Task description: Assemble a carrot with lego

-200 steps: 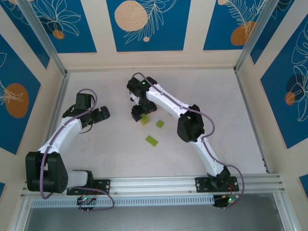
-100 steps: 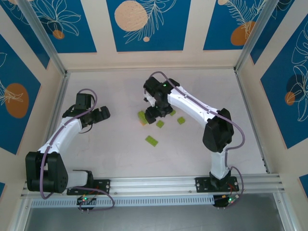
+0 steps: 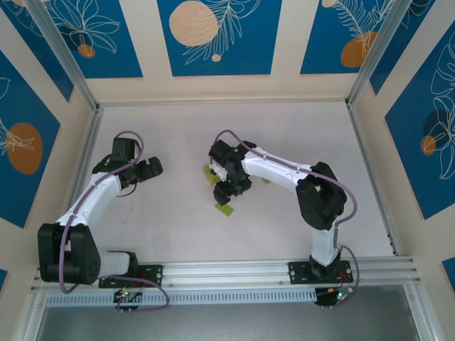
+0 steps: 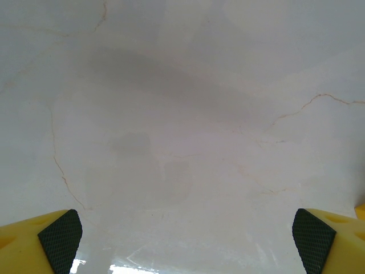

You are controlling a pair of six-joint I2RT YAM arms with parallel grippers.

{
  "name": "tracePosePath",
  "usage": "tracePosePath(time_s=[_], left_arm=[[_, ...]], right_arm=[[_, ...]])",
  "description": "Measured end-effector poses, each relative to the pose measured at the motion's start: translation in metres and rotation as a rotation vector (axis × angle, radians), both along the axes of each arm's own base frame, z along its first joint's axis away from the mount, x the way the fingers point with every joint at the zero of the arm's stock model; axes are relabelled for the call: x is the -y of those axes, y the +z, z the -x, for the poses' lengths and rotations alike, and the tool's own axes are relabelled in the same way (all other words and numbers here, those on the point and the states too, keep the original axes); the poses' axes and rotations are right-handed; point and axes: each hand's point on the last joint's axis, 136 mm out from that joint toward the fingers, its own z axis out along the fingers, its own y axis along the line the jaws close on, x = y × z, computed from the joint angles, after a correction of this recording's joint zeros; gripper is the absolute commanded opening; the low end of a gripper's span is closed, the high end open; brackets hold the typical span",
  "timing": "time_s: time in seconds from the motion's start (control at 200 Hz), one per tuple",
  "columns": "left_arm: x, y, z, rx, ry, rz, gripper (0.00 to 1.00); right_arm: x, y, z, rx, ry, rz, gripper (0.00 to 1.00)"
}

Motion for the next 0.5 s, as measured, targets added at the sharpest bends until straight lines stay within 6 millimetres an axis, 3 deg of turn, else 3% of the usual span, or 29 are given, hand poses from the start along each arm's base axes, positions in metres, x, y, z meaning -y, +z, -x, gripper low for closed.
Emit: tracePosePath(time_s=[0.215,0.5], left_arm=[[0.000,0.000,0.000,0.000,0.000,0.000,0.97],[0.000,-0.002,0.000,-0.006,0.000,0.000,0.97]], right_arm=[[-0.010,-0.010,0.014,-0.020,0.018,-0.009,0.62],[-0.017,-0.025,0.011,-0.013,0.020,0.002,0.58]])
